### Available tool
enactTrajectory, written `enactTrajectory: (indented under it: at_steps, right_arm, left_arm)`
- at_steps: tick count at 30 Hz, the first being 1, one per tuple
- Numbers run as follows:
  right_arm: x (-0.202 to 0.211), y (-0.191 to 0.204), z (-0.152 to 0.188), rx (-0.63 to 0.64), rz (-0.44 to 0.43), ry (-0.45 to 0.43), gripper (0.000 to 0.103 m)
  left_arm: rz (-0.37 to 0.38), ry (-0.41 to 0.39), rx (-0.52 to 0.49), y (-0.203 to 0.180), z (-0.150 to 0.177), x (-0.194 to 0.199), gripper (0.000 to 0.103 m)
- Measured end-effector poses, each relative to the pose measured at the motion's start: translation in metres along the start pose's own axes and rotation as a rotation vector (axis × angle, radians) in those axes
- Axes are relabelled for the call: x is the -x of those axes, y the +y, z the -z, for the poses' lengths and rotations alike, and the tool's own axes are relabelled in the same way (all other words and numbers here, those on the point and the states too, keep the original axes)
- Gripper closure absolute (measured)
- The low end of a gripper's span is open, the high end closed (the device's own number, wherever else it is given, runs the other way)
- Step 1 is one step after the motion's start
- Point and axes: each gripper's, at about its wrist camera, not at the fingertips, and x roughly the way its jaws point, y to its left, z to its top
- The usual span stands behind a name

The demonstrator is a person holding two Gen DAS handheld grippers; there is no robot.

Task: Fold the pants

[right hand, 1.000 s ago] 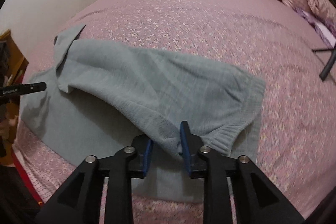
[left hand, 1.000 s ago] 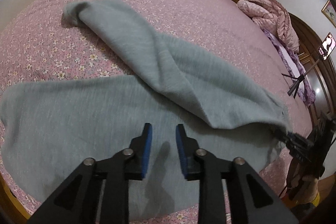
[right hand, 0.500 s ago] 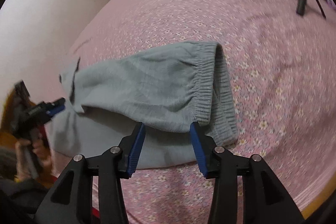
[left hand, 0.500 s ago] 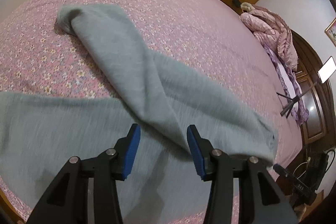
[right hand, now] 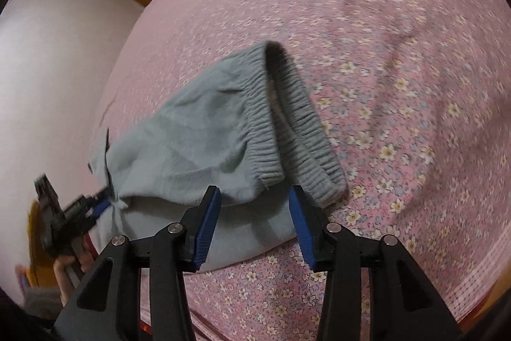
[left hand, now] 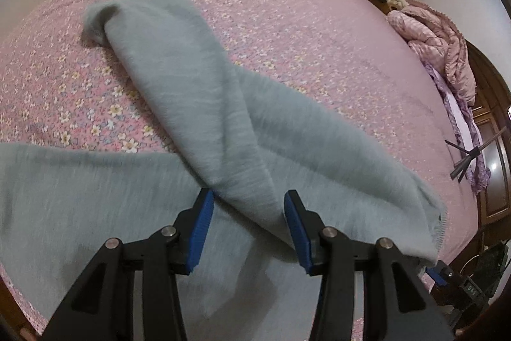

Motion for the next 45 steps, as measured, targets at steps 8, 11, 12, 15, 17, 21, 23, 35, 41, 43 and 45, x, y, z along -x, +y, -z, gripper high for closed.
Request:
enactTrajectory:
  at_steps: [8,11,12,15,17,21,23,35,41,43,45]
  right_arm:
    - [0.020,-0.009,-0.005,-0.071,-0.085,-0.022,0.055]
    - [0.010,-0.013,-0.006,-0.123,-0.111,-0.010,0.055]
    - [0.005,-0.014,-0.006,-0.150,-0.110,-0.004,0.055]
    - [-0.010,-0.025,-0.005,-0.247,-0.113,0.013,0.055]
    - [-0.016,-0.029,-0.004,-0.276,-0.124,0.021,0.055]
    - [-0.014,-0.019,-0.009,-0.213,-0.146,-0.007,0.081]
    - [-0.009,-0.014,-0.014,-0.191,-0.158,-0.027,0.087]
    - [0.051,0.008,-0.034,-0.014,-0.136,-0.131,0.090]
    - [0.040,-0.016,-0.009,0.015,-0.039,-0.081,0.090]
    - [0.032,-0.023,-0.006,0.014,-0.007,-0.066,0.090]
    - [0.022,-0.024,-0.002,0.012,0.017,-0.052,0.090]
  left_arm:
    - [-0.041,0.008,-0.020,-0.007,-0.009,-0.012,0.052]
    - [-0.057,-0.006,-0.044,-0.012,-0.009,-0.014,0.052]
    - [-0.062,-0.009,-0.052,-0.013,-0.009,-0.014,0.052]
    - [-0.062,-0.031,-0.062,-0.013,-0.008,-0.014,0.057]
    - [-0.075,-0.053,-0.067,-0.010,-0.007,-0.012,0.088]
    - [-0.022,-0.091,-0.040,0.001,-0.008,0.004,0.096]
    - [-0.015,-0.128,-0.051,0.002,-0.007,0.019,0.096]
    - [0.065,-0.083,-0.112,0.016,0.052,0.074,0.096]
    - [0.041,0.074,-0.117,0.025,0.079,0.044,0.096]
    - [0.042,0.121,-0.110,0.028,0.081,0.033,0.096]
    - [0.038,0.142,-0.112,0.030,0.084,0.029,0.096]
